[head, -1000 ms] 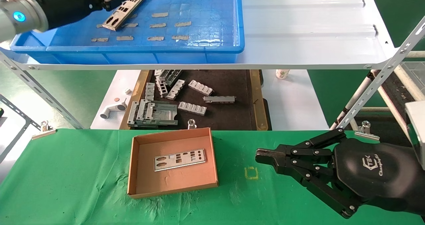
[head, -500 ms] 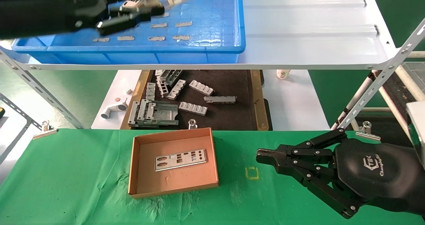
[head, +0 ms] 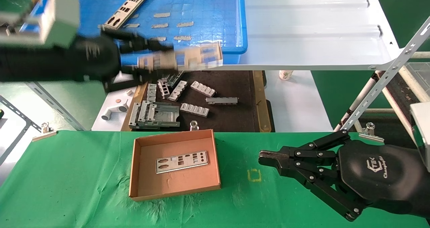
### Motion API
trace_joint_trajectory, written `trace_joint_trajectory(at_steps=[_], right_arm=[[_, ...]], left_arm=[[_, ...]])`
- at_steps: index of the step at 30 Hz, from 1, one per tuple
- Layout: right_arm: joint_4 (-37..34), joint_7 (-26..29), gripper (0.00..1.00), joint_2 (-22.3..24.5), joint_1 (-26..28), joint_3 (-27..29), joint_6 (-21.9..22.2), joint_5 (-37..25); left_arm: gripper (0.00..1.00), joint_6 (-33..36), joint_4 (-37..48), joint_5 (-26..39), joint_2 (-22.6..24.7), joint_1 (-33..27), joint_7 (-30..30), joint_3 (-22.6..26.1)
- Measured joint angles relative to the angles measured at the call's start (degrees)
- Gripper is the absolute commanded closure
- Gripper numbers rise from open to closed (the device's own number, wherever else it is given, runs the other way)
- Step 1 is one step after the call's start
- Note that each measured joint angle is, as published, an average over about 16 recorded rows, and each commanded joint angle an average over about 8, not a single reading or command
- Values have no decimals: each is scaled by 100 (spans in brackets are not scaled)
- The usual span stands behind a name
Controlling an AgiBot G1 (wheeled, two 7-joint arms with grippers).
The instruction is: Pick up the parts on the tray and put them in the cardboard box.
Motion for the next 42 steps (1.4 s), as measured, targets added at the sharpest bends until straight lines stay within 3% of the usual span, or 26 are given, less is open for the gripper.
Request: trace_joint_trajectory(at_steps=[8,21,42], right_arm=[[0,0,100,0,0,0,0,0],[0,0,100,0,0,0,0,0],[0,0,100,0,0,0,0,0]], left_arm=[[100,-438,-635,21,-128,850,-70,388],[100,-1577,-1037,527,47,1923,-8,695],[99,-2233,-741,1011,416,2299,482,937]])
